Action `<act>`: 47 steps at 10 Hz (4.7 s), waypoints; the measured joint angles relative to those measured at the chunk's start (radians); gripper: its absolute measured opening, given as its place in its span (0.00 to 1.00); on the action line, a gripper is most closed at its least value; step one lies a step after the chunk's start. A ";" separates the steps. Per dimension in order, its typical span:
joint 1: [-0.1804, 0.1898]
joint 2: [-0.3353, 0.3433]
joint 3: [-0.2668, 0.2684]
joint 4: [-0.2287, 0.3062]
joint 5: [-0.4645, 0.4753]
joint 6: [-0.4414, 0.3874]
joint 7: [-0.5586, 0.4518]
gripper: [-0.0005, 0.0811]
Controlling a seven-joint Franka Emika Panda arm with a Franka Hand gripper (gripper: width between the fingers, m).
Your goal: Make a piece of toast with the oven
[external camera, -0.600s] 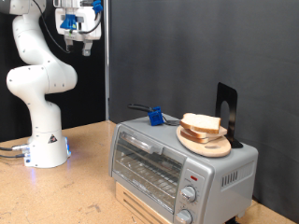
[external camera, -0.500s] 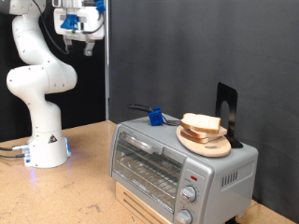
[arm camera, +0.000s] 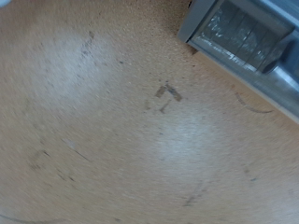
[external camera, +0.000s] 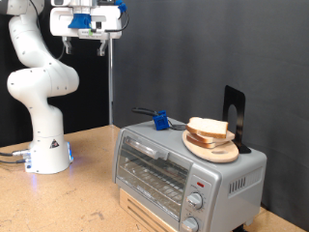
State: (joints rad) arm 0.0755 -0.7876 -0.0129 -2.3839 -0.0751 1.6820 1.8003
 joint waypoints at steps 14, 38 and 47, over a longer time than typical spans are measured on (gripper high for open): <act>0.268 0.056 -0.244 -0.004 0.076 0.175 -0.929 1.00; 0.300 0.459 -0.355 -0.176 0.223 0.729 -1.155 1.00; 0.179 0.518 -0.347 -0.294 0.043 0.857 -1.141 1.00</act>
State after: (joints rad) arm 0.2549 -0.2696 -0.3603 -2.6775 -0.0325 2.5389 0.6593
